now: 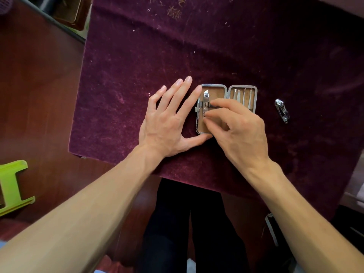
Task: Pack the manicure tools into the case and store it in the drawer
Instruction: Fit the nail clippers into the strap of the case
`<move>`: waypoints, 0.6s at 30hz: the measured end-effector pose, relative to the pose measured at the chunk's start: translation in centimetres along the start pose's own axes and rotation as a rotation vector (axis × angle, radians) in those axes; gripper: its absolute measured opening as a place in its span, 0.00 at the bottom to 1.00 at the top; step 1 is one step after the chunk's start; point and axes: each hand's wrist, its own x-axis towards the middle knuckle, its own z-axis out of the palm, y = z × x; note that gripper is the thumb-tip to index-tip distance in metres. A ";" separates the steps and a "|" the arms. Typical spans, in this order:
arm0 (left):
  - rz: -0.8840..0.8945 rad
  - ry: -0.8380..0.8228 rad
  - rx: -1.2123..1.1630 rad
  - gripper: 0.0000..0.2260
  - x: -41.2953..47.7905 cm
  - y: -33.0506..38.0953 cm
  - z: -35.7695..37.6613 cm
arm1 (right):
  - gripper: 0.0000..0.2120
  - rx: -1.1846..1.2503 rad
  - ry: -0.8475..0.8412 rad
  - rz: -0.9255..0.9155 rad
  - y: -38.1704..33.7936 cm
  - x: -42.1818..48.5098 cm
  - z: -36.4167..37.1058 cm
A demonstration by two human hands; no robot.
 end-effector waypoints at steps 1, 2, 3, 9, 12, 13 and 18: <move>0.000 -0.007 0.002 0.43 0.0 0.0 -0.1 | 0.05 0.014 0.008 0.052 -0.2 -0.2 0.1; -0.001 -0.017 0.005 0.43 0.1 0.0 -0.1 | 0.06 0.025 0.017 0.105 -0.5 -0.4 0.2; -0.002 -0.029 0.006 0.43 0.1 0.0 -0.3 | 0.06 0.034 0.031 0.157 -0.8 -0.5 0.3; -0.005 -0.066 0.018 0.43 0.1 0.0 -0.5 | 0.09 0.054 0.080 0.413 -2.8 -0.3 1.4; -0.008 -0.065 0.016 0.43 0.1 0.1 -0.5 | 0.08 0.046 0.077 0.476 -3.0 -0.1 1.6; -0.011 -0.065 0.013 0.43 0.1 0.1 -0.5 | 0.08 0.050 0.078 0.485 -3.0 -0.1 1.6; -0.016 -0.058 0.012 0.43 0.2 0.1 -0.4 | 0.07 0.085 0.072 0.487 -3.2 -0.1 1.5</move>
